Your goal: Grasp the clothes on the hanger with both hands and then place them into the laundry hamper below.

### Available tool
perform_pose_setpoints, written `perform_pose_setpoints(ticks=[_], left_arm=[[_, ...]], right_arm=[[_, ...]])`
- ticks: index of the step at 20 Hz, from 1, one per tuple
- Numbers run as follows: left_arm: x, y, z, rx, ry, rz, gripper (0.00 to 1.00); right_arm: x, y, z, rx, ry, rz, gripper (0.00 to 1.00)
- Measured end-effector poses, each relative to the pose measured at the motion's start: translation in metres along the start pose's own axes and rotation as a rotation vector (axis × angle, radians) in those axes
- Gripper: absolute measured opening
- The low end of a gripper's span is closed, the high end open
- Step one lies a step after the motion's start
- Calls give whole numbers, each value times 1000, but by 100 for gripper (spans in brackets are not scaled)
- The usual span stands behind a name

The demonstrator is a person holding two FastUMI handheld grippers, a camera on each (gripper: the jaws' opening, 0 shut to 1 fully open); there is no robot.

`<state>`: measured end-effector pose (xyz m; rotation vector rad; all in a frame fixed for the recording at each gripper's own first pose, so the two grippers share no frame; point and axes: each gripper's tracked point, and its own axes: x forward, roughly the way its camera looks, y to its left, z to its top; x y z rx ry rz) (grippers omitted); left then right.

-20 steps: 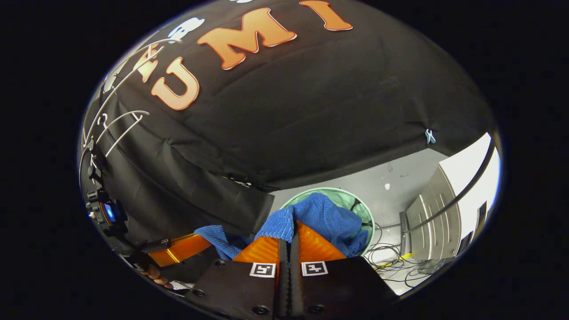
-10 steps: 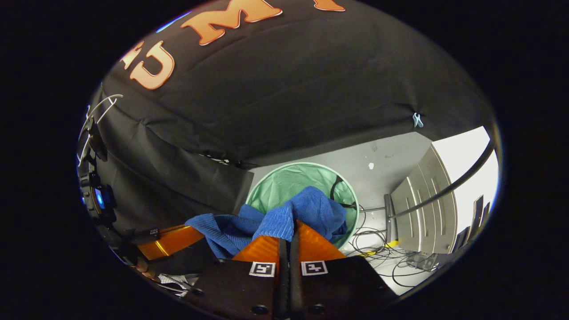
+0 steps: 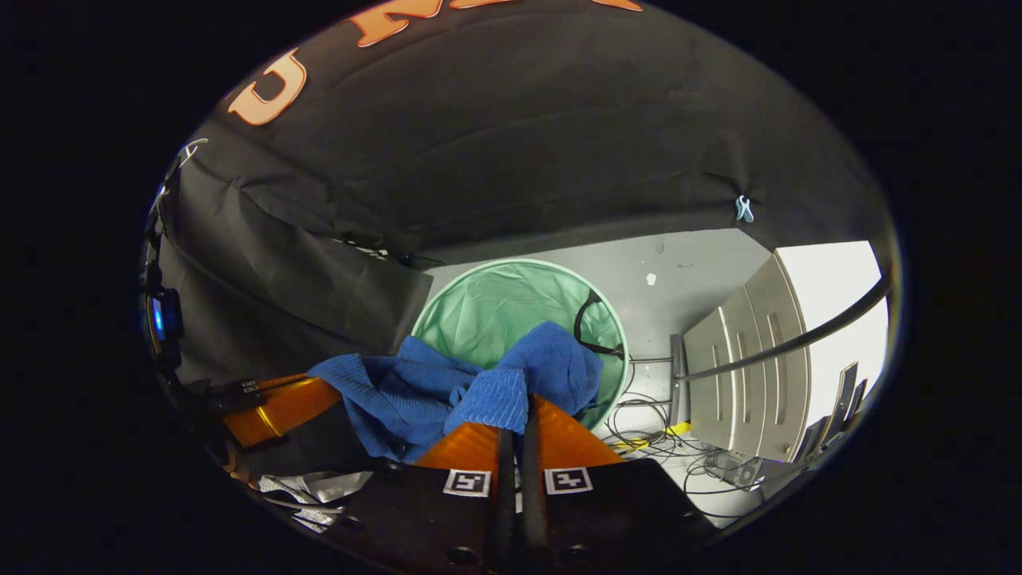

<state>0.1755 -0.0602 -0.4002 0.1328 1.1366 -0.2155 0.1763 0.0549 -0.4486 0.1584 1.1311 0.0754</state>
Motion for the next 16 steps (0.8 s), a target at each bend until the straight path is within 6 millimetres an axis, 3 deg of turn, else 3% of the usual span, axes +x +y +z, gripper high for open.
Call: perform_pose_setpoints(ticks=[1, 2, 3, 5, 7, 8, 10, 12, 14, 15, 16], left_arm=[[0, -2, 4, -21, 0, -5, 5], [1, -5, 4, -40, 4, -18, 2], [2, -6, 4, -59, 9, -20, 22], [1, -1, 2, -74, 7, -3, 33], [2, 2, 2, -78, 3, 14, 64], [1, 4, -3, -81, 1, 20, 66], [-10, 5, -6, -95, -7, 34, 67], [-23, 4, -8, -111, -21, 34, 72], [-35, 1, -10, -121, -42, 34, 80], [-43, 0, -8, -120, -62, 43, 82], [-49, 2, -6, -116, -86, 54, 82]], right_arm=[[3, 2, -3, -7, 10, 7, 12], [1, 3, -4, -14, 15, 15, 5], [0, 4, -3, -20, 12, 18, 21], [-10, 7, 2, -23, -6, 35, 21], [-18, 9, 8, -28, -38, 38, 49], [-22, 8, 10, -34, -54, 36, 38], [-32, 8, 12, -46, -74, 37, 37], [-42, 12, 12, -57, -89, 42, 59], [-54, 14, 8, -67, -107, 40, 59], [-60, 14, 6, -73, -117, 41, 48], [-67, 15, 4, -80, -130, 42, 60]])
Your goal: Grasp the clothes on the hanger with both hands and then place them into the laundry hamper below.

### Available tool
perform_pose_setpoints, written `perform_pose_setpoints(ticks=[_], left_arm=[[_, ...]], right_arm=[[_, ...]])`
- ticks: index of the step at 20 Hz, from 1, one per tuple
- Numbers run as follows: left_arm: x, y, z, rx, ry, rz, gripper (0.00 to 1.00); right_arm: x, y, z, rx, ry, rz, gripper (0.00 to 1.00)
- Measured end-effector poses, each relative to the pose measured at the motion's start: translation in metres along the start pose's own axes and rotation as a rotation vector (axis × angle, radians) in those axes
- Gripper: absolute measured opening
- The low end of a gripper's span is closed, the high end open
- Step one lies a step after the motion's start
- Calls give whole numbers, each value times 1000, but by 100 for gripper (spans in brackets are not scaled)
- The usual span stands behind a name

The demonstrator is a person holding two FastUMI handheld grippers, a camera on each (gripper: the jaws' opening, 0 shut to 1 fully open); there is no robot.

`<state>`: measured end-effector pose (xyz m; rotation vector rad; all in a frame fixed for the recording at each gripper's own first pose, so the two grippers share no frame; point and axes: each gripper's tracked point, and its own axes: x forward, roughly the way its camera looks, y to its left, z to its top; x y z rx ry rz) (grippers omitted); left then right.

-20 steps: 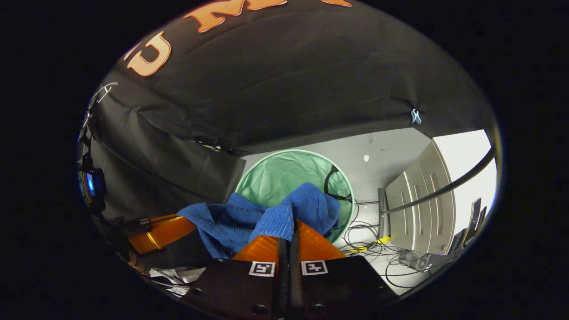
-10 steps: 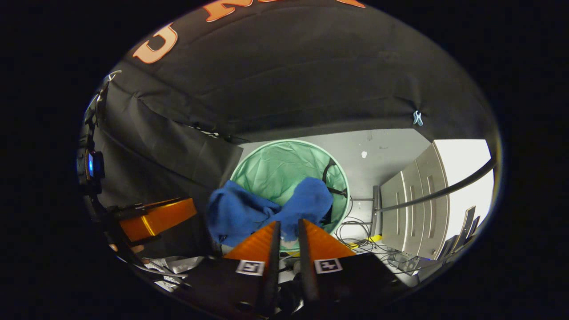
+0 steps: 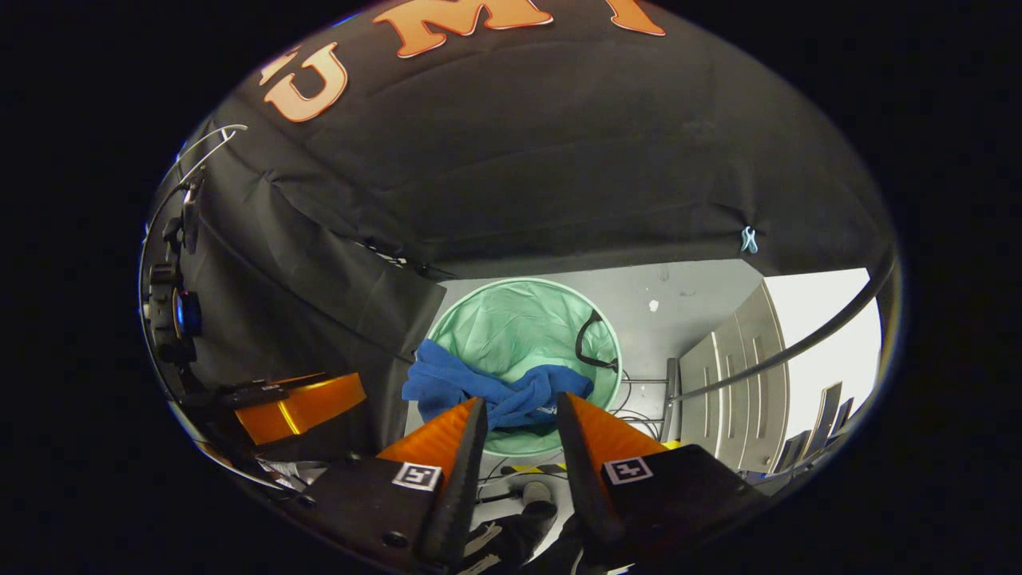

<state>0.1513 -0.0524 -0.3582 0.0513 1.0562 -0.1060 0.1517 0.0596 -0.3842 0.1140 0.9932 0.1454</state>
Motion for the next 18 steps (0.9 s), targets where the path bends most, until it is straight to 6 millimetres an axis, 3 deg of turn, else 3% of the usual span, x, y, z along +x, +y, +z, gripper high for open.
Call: perform_pose_setpoints(ticks=[1, 2, 3, 4, 5, 6, 7, 8, 9, 14, 18], left_arm=[[-9, -1, 4, 5, -27, -1, 83], [-19, -4, 6, 9, -52, -7, 88], [-33, -7, 12, 15, -78, -16, 92], [-47, -10, 18, 22, -110, -24, 94], [-63, -11, 28, 32, -145, -30, 94], [-79, -12, 34, 46, -183, -32, 94], [-95, -11, 43, 62, -221, -33, 94], [-110, -11, 48, 77, -258, -36, 94], [-124, -12, 55, 89, -298, -41, 94], [-201, -25, 108, 146, -514, -62, 94], [-258, -38, 144, 157, -675, -88, 94]], right_arm=[[-7, 2, 0, -10, -14, -2, 74], [-18, 4, -1, -21, -27, -6, 67], [-28, 6, 1, -33, -42, -7, 81], [-40, 7, 6, -47, -67, -14, 77], [-48, 10, 10, -56, -90, -18, 98], [-60, 13, 14, -55, -113, -22, 99], [-72, 19, 21, -54, -144, -24, 90], [-86, 23, 31, -55, -181, -25, 90], [-101, 28, 42, -57, -224, -28, 98], [-195, 47, 106, -126, -465, -84, 98], [-257, 62, 144, -188, -633, -113, 98]])
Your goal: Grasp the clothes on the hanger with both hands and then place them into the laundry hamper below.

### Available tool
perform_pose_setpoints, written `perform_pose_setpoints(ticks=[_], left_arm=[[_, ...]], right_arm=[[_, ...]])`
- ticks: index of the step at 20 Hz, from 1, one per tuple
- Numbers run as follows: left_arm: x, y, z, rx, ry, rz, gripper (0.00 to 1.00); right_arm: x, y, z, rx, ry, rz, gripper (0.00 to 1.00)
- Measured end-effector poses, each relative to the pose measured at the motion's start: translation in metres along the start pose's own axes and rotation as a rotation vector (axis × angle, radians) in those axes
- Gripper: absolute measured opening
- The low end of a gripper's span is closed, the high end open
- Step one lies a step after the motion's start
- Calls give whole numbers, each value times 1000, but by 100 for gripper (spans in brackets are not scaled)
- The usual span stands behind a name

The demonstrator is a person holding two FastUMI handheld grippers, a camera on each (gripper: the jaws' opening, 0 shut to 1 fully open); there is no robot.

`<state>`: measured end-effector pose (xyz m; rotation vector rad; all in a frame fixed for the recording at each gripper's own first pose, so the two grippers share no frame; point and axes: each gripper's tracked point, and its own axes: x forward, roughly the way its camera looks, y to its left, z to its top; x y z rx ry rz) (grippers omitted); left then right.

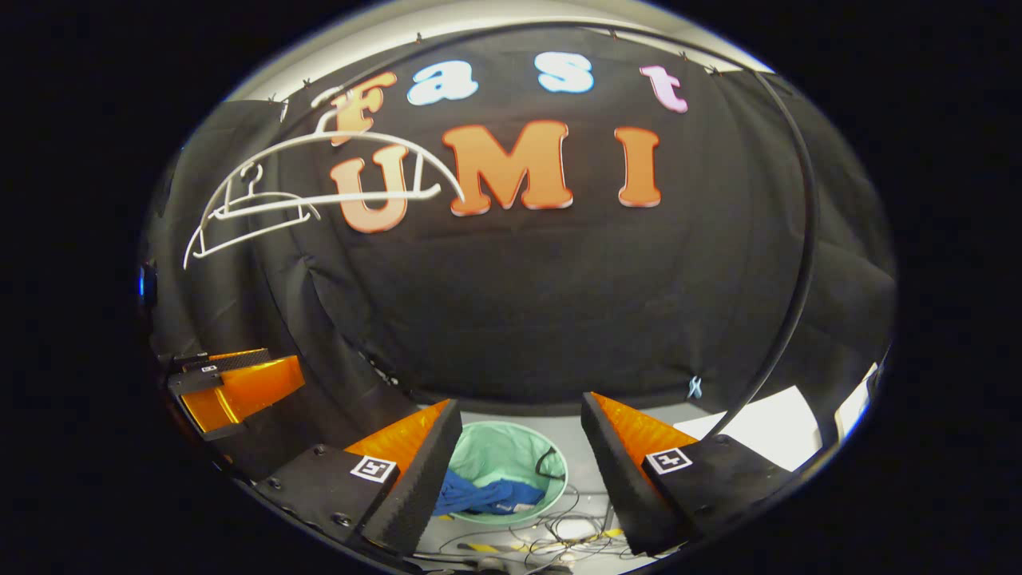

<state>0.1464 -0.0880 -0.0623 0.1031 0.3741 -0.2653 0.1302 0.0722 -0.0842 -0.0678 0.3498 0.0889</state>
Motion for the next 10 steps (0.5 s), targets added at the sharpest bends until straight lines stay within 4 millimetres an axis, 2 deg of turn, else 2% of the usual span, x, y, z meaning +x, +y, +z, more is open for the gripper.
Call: perform_pose_setpoints(ticks=[4, 5, 7, 10], left_arm=[[-28, -6, 70, 14, -187, -4, 90], [-35, -4, 84, 15, -223, -6, 89], [-44, -4, 109, 11, -282, -9, 88], [-64, -4, 128, 14, -358, -1, 87]], right_arm=[[-34, 5, 62, -35, -156, 1, 98], [-43, 7, 70, -29, -188, 3, 89], [-57, 11, 86, -25, -245, -1, 89], [-78, 8, 111, -44, -328, -14, 88]])
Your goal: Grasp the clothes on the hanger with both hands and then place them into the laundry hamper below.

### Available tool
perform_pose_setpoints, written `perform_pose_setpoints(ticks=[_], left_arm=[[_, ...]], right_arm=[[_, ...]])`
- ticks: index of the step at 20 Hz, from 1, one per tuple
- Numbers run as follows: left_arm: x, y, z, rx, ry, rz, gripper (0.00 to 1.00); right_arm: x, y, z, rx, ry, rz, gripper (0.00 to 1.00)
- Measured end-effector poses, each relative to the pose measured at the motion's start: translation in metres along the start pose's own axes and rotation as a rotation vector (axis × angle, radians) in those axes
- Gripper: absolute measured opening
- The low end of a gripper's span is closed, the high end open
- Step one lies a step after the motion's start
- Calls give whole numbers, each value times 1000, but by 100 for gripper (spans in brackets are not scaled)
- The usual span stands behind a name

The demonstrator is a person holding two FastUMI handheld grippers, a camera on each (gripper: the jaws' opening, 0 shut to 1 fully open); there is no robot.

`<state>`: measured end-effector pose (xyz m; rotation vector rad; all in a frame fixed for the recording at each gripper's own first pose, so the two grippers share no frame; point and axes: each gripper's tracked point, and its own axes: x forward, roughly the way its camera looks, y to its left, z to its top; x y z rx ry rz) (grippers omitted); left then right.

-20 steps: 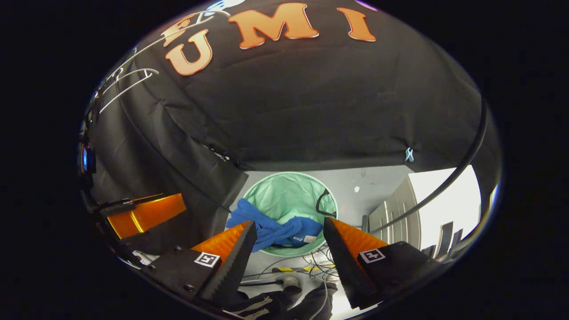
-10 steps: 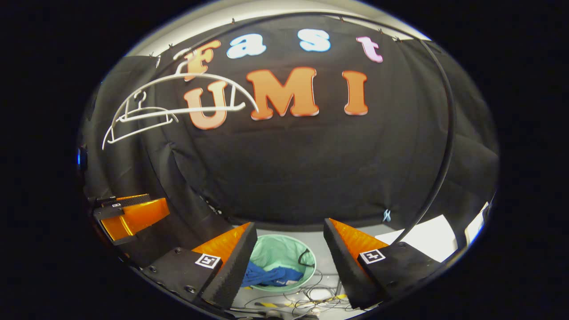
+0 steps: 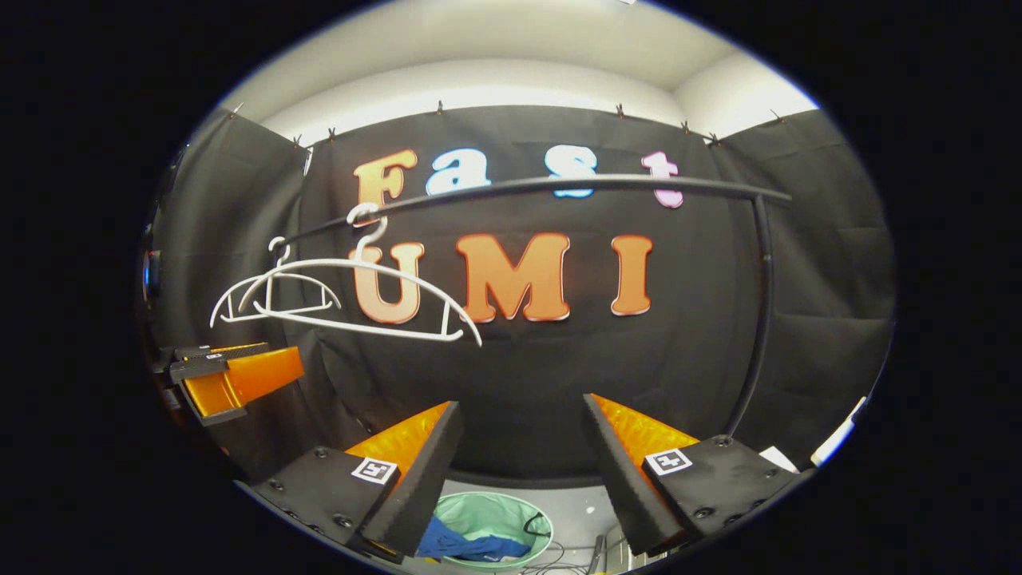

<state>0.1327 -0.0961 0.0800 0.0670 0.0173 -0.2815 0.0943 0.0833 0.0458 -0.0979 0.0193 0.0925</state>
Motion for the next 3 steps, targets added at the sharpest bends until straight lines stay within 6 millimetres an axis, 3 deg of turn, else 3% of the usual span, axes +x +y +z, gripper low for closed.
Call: perform_pose_setpoints(ticks=[3], left_arm=[[-1, 1, 19, 9, -47, 2, 87]], right_arm=[[-11, -4, 14, -18, -49, -11, 88]])
